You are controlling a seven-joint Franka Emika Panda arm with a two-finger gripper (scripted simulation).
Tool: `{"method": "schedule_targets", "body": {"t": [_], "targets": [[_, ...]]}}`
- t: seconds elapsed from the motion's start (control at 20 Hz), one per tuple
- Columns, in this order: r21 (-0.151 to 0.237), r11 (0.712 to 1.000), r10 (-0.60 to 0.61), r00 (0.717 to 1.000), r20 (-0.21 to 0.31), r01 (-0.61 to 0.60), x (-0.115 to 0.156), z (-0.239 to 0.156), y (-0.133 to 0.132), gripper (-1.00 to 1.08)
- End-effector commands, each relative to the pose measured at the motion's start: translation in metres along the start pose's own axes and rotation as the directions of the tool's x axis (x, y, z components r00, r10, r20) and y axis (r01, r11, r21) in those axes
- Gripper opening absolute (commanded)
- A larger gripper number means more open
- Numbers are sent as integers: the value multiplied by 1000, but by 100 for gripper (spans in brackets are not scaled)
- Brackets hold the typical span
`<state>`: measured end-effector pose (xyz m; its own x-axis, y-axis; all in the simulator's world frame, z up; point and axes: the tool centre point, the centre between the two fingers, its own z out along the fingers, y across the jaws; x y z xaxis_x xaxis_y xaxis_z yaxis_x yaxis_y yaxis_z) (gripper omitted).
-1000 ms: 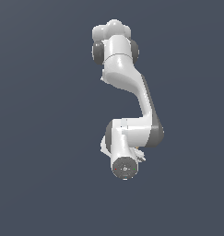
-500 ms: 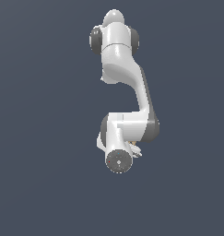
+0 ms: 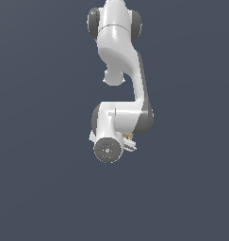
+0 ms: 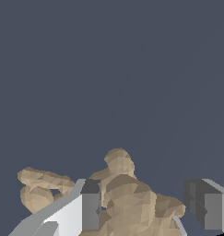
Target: Pick up the object and move it to a goal position.
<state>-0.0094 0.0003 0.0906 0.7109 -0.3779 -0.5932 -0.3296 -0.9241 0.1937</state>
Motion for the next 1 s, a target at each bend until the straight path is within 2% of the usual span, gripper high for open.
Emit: {"method": "schedule_targets", "body": {"t": [0.0, 0.55, 0.95], "targets": [[1, 1000, 0, 1000, 0, 0, -9, -4, 16, -100], [1, 1000, 0, 1000, 0, 0, -44, -23, 87, -100], [0, 1000, 0, 1000, -1, 0, -56, -31, 114, -100]]}}
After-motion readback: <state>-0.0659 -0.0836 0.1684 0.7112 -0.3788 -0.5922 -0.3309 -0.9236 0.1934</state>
